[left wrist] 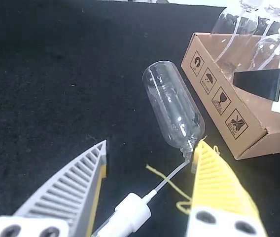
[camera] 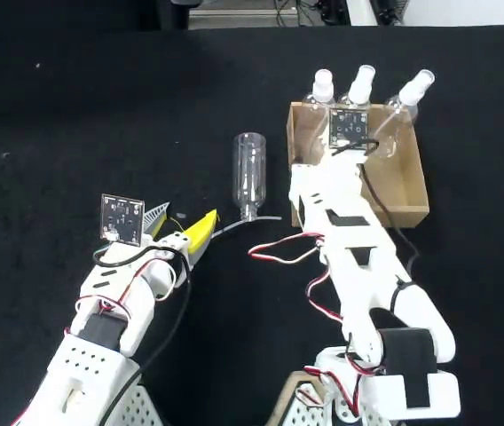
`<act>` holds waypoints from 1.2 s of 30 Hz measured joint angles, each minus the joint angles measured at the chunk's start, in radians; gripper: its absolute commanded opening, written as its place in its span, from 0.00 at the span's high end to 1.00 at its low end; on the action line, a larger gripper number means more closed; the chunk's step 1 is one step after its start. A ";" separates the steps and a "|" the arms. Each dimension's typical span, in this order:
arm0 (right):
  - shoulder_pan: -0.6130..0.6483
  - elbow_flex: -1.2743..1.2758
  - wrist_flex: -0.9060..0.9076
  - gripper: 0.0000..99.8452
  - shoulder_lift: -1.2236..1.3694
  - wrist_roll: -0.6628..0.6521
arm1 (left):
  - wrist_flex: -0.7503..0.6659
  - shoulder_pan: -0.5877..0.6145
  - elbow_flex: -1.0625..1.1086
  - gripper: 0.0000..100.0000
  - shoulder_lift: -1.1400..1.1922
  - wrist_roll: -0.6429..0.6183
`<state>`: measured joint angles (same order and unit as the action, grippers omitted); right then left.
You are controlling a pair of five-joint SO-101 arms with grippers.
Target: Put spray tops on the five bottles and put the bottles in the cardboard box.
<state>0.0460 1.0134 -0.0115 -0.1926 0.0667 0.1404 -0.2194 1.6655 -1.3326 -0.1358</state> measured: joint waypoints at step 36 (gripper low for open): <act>0.005 -0.032 0.568 0.57 -0.342 0.000 | 0.000 0.000 0.000 0.73 0.000 0.000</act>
<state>0.0506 0.9812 0.5562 -0.5347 0.0667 0.1404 -0.2194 1.6655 -1.3326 -0.1358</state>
